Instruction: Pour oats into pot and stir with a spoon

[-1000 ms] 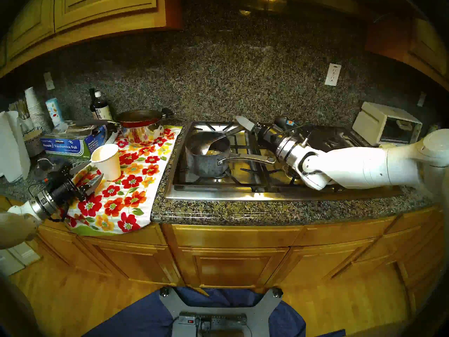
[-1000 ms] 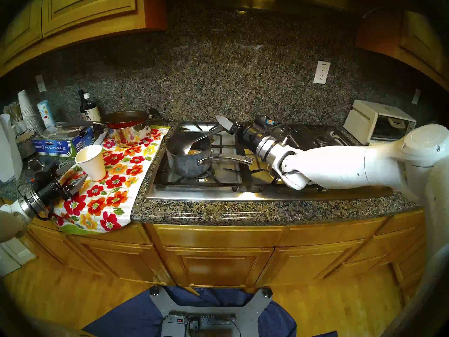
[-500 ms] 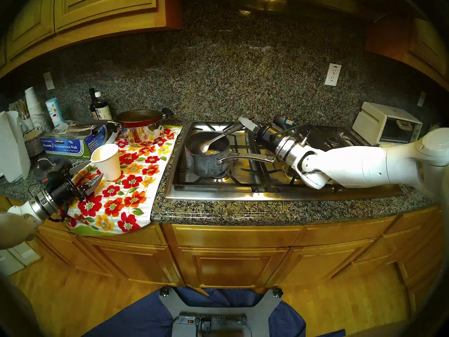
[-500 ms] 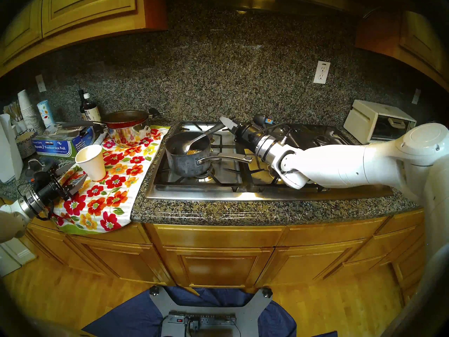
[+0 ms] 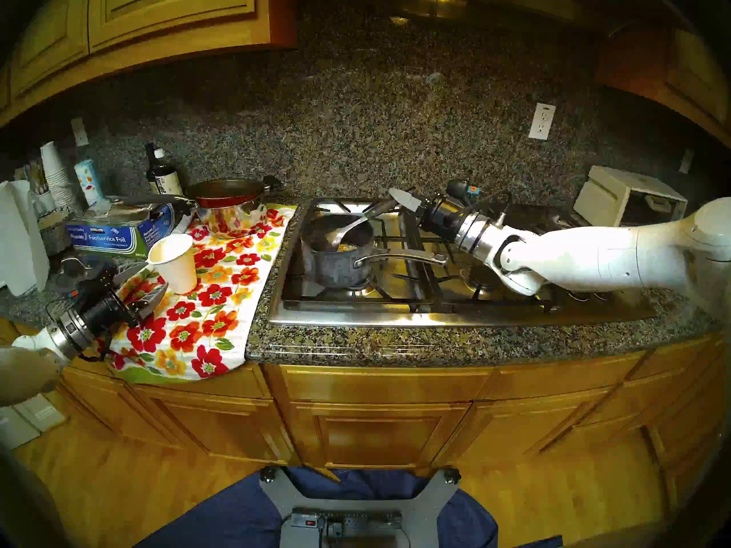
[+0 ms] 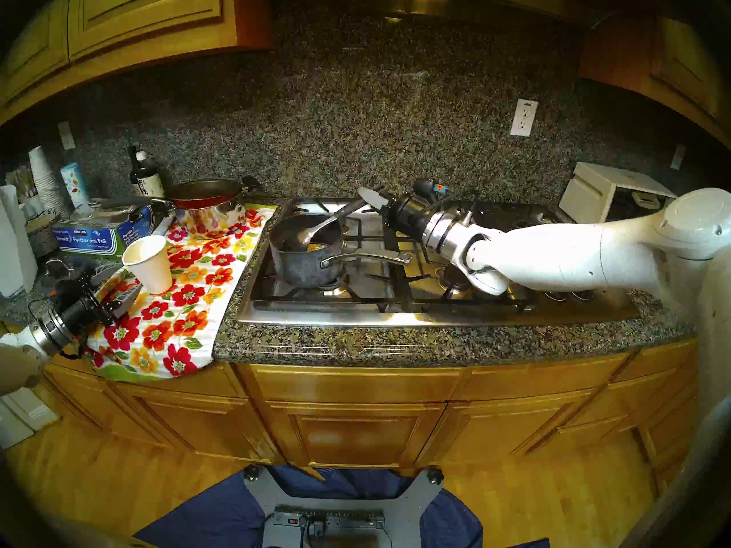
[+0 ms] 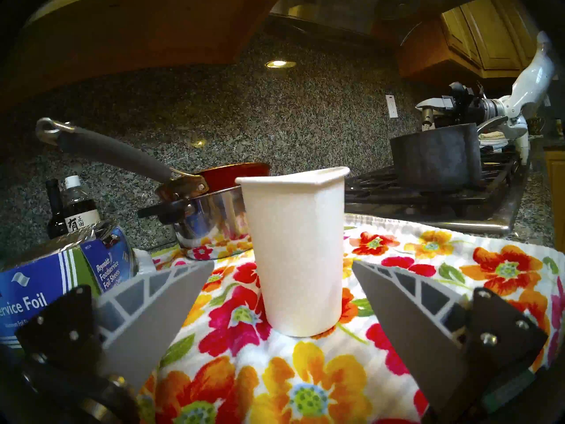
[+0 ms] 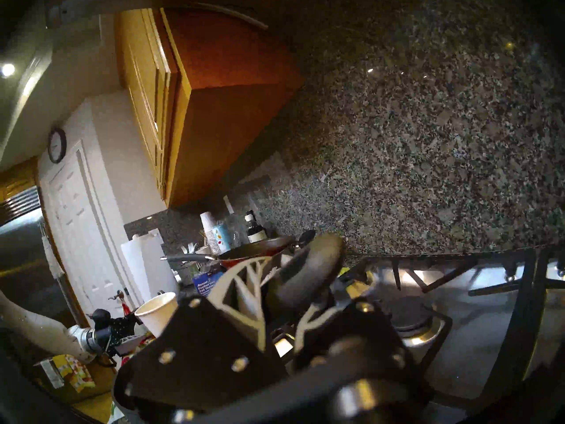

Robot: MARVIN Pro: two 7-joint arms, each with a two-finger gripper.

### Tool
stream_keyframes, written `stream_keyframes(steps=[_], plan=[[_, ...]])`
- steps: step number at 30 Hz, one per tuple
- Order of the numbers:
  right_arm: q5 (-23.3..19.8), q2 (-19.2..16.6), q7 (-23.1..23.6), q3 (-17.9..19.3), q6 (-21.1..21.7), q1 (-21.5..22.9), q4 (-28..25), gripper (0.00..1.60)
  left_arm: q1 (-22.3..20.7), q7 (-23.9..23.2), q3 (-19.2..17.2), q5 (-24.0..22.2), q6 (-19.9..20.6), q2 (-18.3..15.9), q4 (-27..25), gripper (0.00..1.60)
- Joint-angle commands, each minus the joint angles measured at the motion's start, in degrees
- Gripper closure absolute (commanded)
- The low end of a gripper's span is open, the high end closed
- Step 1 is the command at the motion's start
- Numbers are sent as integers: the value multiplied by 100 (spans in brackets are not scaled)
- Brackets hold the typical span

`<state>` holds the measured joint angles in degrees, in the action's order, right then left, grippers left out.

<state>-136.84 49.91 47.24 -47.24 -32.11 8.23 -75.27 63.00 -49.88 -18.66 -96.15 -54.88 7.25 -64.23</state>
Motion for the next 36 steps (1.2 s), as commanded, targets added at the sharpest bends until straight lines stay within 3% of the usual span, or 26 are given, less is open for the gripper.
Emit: stream_keyframes(steps=[1, 11, 15, 17, 18, 21, 36], plan=[[358, 110, -59, -37, 104, 634, 94, 160, -33, -600, -181, -12, -12, -76, -3, 0], [791, 209, -84, -207, 390, 1056, 135, 160, 22, -577, -243, 3, -12, -76, -10, 0], [933, 253, -90, -266, 512, 1185, 61, 160, 57, -779, -295, -78, -12, -76, 22, 0], [950, 264, -100, -275, 521, 1194, 41, 160, 68, -566, -297, 14, -12, -76, -14, 0], [970, 275, -112, -287, 550, 1213, 18, 160, 82, -777, -324, -78, -12, -76, 20, 0], [998, 311, -143, -290, 588, 1252, -36, 160, 120, -587, -358, 9, -12, -76, -14, 0], [1027, 462, -372, -240, 618, 1296, -264, 160, 323, -592, -589, 37, -12, -76, -25, 0]])
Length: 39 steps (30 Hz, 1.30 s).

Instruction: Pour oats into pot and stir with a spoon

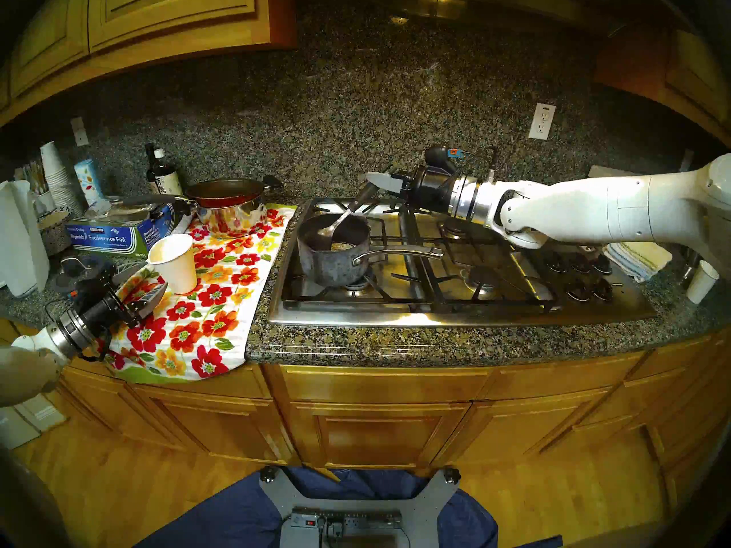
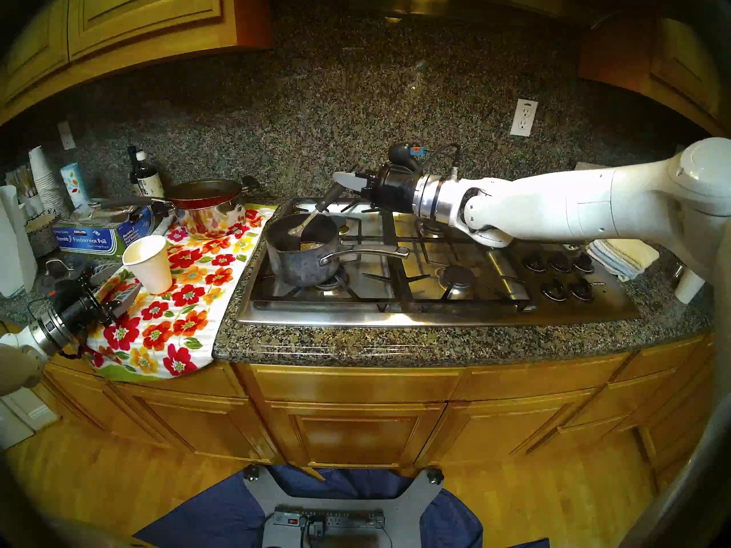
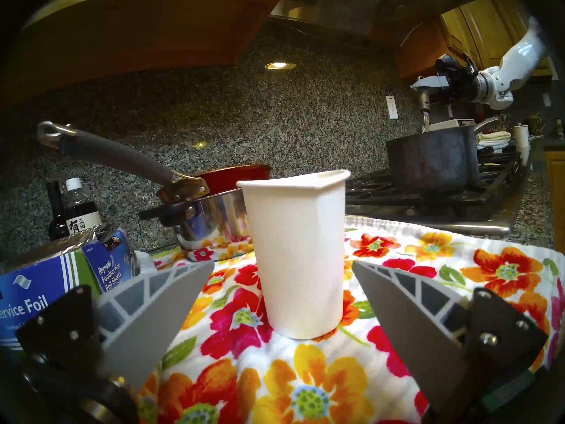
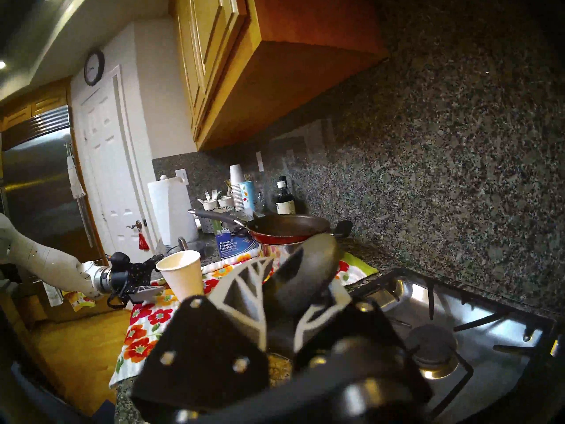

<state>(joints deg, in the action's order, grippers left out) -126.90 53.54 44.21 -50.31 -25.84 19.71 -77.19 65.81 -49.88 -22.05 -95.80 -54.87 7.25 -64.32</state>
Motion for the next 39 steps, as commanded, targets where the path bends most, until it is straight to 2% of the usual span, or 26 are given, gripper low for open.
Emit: stream_keyframes(steps=[1, 8, 10, 11, 14, 16, 18, 19, 21, 24, 27, 29, 30, 32, 34, 35, 36, 39], plan=[[35, 100, -78, 66, -10, 152, -83, 160, 55, -606, -266, -2, -13, -76, -14, 0], [33, 104, -149, 63, -18, 154, -149, 160, 170, -609, -395, 11, -13, -76, -20, 0], [29, 105, -159, 64, -21, 149, -155, 156, 184, -770, -417, -68, -13, -76, 6, 0], [27, 106, -170, 64, -23, 147, -161, 142, 209, -596, -438, 23, -13, -76, -25, 0], [19, 110, -192, 69, -37, 125, -170, 134, 262, -607, -497, 21, -13, -76, -26, 0], [18, 113, -206, 71, -45, 117, -176, 109, 301, -604, -540, 27, -13, -76, -29, 0], [11, 115, -222, 76, -48, 108, -182, 100, 333, -767, -582, -52, -13, -76, -4, 0], [8, 116, -229, 77, -49, 103, -185, 94, 356, -440, -594, 118, -13, -76, -59, 0], [4, 118, -247, 78, -53, 97, -194, 85, 391, -621, -639, 28, -13, -76, -31, 0], [2, 120, -274, 86, -62, 85, -206, 79, 442, -686, -698, 0, -13, -76, -24, 0], [1, 127, -294, 97, -71, 67, -212, 71, 495, -555, -751, 71, -13, -75, -49, 0], [-6, 131, -312, 105, -79, 58, -216, 70, 527, -675, -791, 16, -13, -75, -32, 0], [-9, 132, -319, 108, -84, 53, -217, 70, 544, -522, -803, 94, -13, -75, -58, 0], [-19, 136, -334, 110, -93, 45, -219, 82, 576, -628, -843, 46, -13, -75, -43, 0], [-28, 137, -339, 114, -102, 34, -219, 110, 611, -621, -882, 54, -13, -75, -46, 0], [-31, 138, -342, 113, -104, 32, -219, 141, 629, -581, -900, 76, -13, -75, -54, 0], [-35, 138, -345, 113, -105, 30, -222, 160, 644, -563, -916, 86, -13, -75, -58, 0], [-45, 139, -351, 105, -126, 7, -230, 160, 703, -620, -984, 66, -13, -75, -53, 0]])
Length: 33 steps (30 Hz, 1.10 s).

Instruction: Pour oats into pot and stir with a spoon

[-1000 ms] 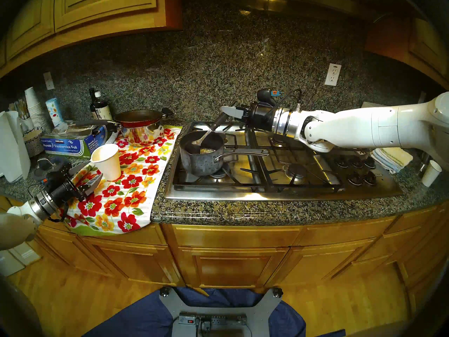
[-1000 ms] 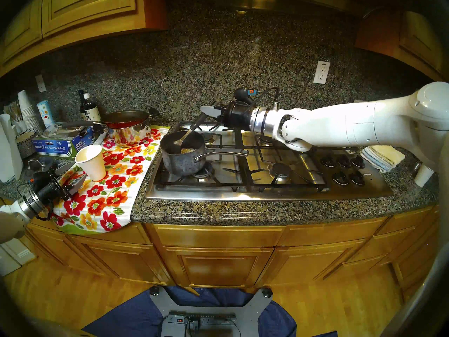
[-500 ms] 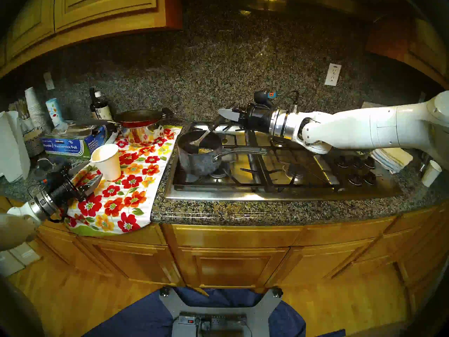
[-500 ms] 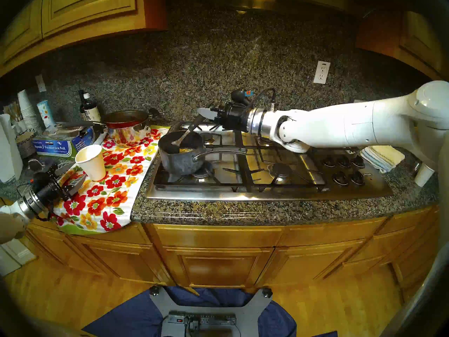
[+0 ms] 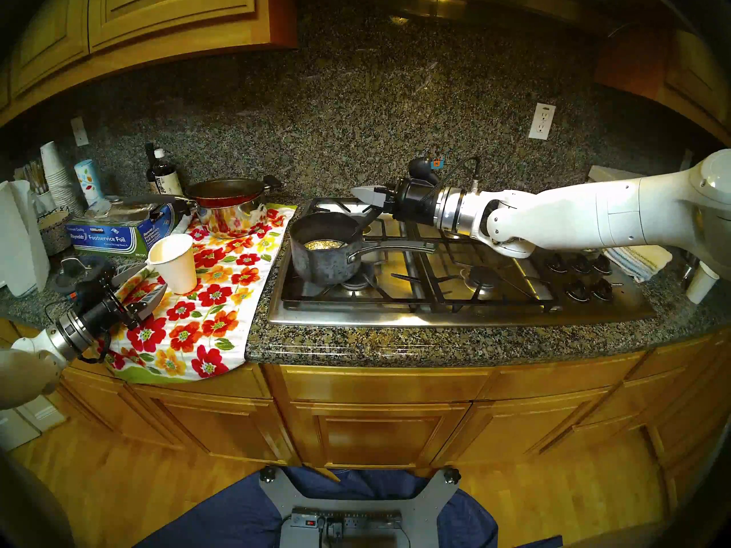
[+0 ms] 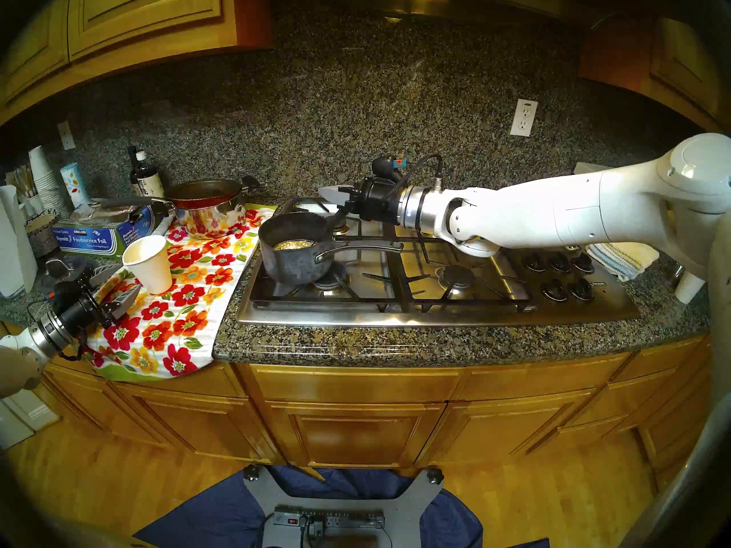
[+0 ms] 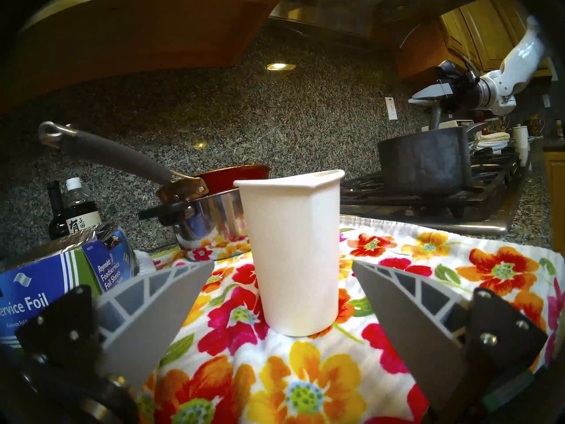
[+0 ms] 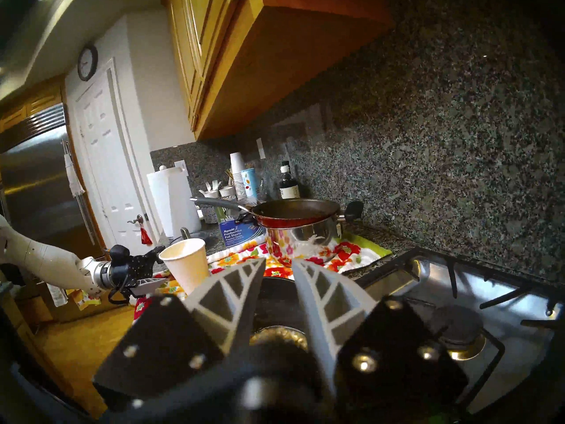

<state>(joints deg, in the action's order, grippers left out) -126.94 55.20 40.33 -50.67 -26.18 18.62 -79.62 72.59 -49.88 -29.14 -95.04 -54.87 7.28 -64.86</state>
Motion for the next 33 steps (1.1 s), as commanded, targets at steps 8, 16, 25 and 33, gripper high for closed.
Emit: stream_keyframes(steps=[8, 16, 25, 33], plan=[[-81, -24, 56, 155, -128, 129, -24, 160, 169, -636, -434, -3, -13, -77, -7, 0], [-40, 36, 92, 133, -119, 205, 5, 160, 296, -676, -575, -8, -13, -77, -10, 0], [399, 94, 326, -54, 29, 595, 189, 160, 377, -613, -656, 32, -13, -76, -27, 0], [944, 159, 676, -45, 332, 872, 556, 160, 397, -539, -668, 63, -13, -76, -41, 0]])
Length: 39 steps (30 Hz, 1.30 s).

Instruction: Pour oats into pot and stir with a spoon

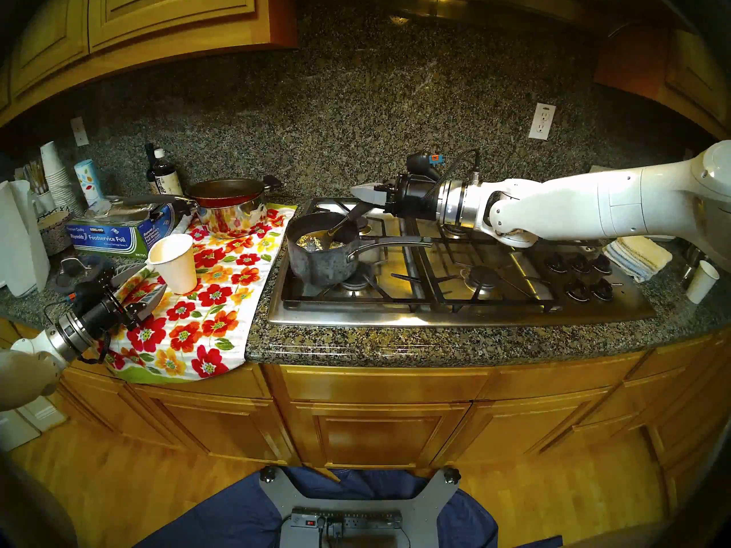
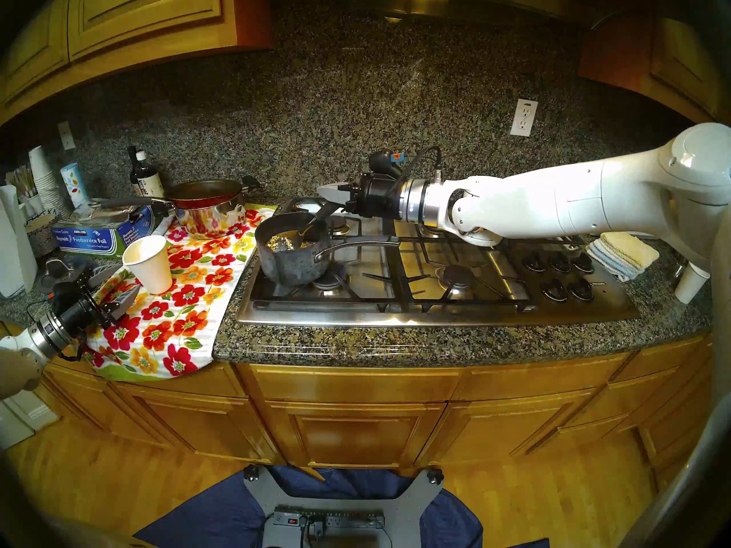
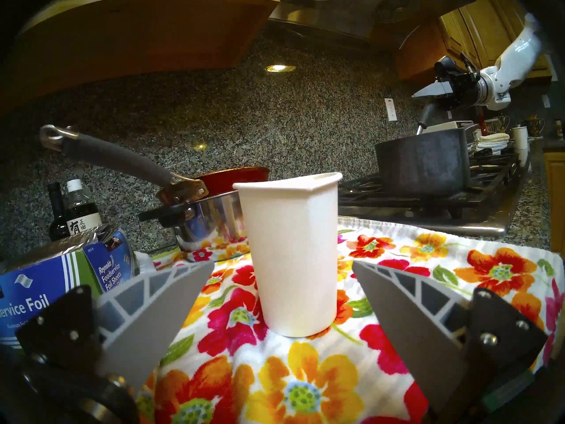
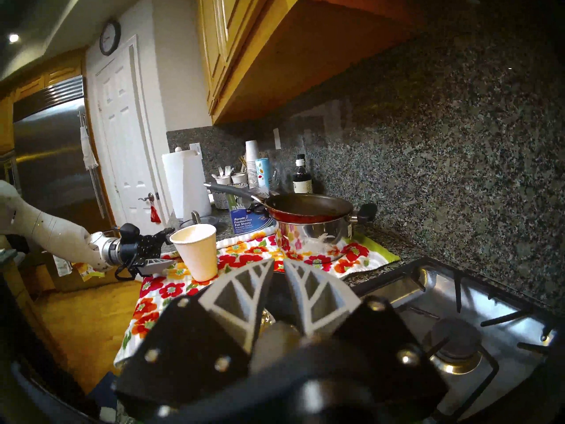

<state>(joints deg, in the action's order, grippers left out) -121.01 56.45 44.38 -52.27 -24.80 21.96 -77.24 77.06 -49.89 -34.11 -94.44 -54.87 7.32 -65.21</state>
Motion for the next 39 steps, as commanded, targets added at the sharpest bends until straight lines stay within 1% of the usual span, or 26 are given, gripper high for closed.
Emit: stream_keyframes(steps=[1, 7, 17, 22, 23, 25, 26, 27, 29, 30, 35, 36, 37, 38, 39], plan=[[391, 62, 314, 29, 265, 654, 314, 160, -45, -559, -179, -1, -13, -79, -2, 0], [573, 151, 525, 19, 538, 757, 541, 160, -9, -619, -228, -15, -13, -79, 5, 0], [669, 483, 867, 129, 826, 646, 1158, 160, 77, -618, -326, -9, -13, -79, -2, 0], [727, 690, 1023, 178, 882, 547, 1489, 160, 120, -589, -372, 8, -13, -79, -11, 0], [727, 690, 1023, 178, 882, 547, 1489, 160, 120, -589, -372, 8, -13, -79, -11, 0], [741, 820, 1113, 214, 902, 444, 1719, 160, 152, -603, -409, 5, -13, -79, -11, 0], [741, 820, 1113, 214, 902, 444, 1719, 160, 152, -603, -409, 5, -13, -79, -11, 0], [727, 918, 1137, 241, 925, 372, 1872, 160, 170, -581, -427, 16, -13, -79, -17, 0], [722, 1014, 1176, 268, 933, 312, 2014, 160, 184, -593, -444, 12, -13, -79, -16, 0], [722, 1014, 1176, 268, 933, 312, 2014, 160, 184, -593, -444, 12, -13, -79, -16, 0], [672, 1240, 1361, 376, 976, 196, 2350, 160, 243, -622, -509, 5, -13, -78, -16, 0], [666, 1258, 1398, 392, 980, 194, 2371, 160, 252, -573, -517, 27, -13, -78, -25, 0], [660, 1273, 1438, 408, 988, 194, 2388, 160, 261, -655, -531, -8, -13, -78, -12, 0], [656, 1283, 1483, 421, 994, 192, 2402, 160, 276, -603, -545, 17, -13, -78, -22, 0], [655, 1286, 1533, 431, 994, 187, 2406, 160, 290, -651, -564, -4, -13, -78, -15, 0]])
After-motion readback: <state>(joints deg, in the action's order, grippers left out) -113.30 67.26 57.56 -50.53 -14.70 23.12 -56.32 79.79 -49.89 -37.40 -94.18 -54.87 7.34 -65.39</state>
